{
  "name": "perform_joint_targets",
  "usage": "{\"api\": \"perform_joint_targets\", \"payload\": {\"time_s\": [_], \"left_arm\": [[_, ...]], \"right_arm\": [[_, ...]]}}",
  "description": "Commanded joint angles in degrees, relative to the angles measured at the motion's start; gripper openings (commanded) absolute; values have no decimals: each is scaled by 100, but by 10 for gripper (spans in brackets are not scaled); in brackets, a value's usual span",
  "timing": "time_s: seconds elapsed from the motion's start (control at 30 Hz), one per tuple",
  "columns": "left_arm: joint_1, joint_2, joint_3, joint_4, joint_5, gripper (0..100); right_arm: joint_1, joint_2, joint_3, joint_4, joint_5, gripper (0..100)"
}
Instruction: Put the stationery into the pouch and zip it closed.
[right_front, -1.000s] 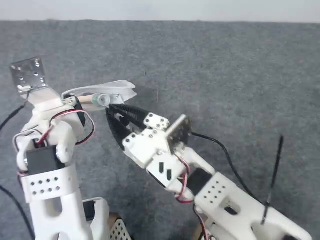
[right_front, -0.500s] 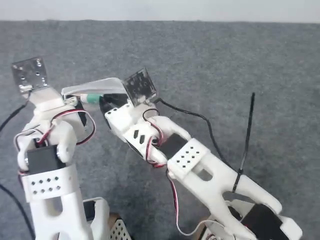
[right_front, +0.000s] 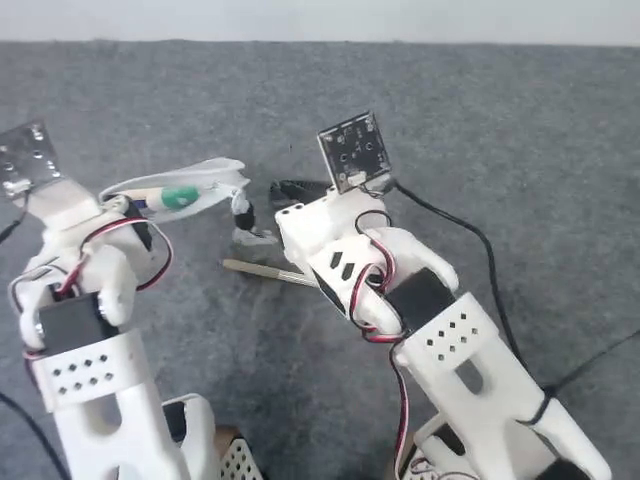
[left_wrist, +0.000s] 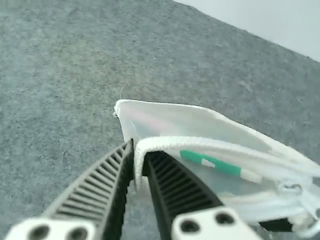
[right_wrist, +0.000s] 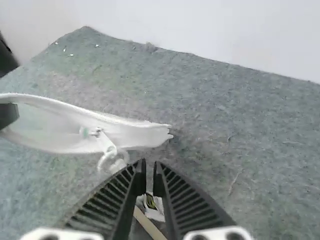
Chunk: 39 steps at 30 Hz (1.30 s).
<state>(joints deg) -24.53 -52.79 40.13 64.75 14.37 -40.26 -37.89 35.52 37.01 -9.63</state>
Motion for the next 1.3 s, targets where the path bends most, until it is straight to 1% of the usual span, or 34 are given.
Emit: {"api": "perform_joint_targets", "payload": {"time_s": [0.0, 0.1, 0.2, 0.27, 0.37, 0.43, 0.47, 0.57, 0.67, 0.77, 0.93, 1.13, 1.27], "left_arm": [[-264, -281, -233, -281, 255, 12], [-510, -281, -251, -290, 299, 12], [-554, -281, -259, -290, 299, 12], [-554, -281, -259, -290, 299, 12], [-563, -281, -259, -290, 299, 12], [-589, -281, -259, -290, 299, 12], [-668, -281, -259, -299, 299, 12], [-862, -281, -251, -396, 316, 12], [-932, -281, -251, -404, 378, 12], [-932, -281, -251, -404, 378, 12], [-923, -281, -242, -404, 378, 12], [-905, -281, -233, -404, 378, 12], [-897, -281, -233, -404, 378, 12]], "right_arm": [[92, -286, -308, 40, 273, 39], [92, -286, -308, 180, 475, 39], [57, -277, -308, 330, 686, 43], [22, -189, -308, 400, 765, 81], [-145, 207, -316, 435, 756, 174], [-321, 611, -334, 409, 765, 205], [-409, 840, -343, 382, 782, 205], [-699, 1525, -527, 426, 1204, 206], [-813, 2193, -730, 426, 1380, 206], [-804, 2853, -1073, 435, 1398, 206], [-813, 3996, -1591, 435, 1670, 206], [-778, 5174, -2321, 435, 1670, 206], [-743, 5692, -2602, 444, 1670, 199]]}}
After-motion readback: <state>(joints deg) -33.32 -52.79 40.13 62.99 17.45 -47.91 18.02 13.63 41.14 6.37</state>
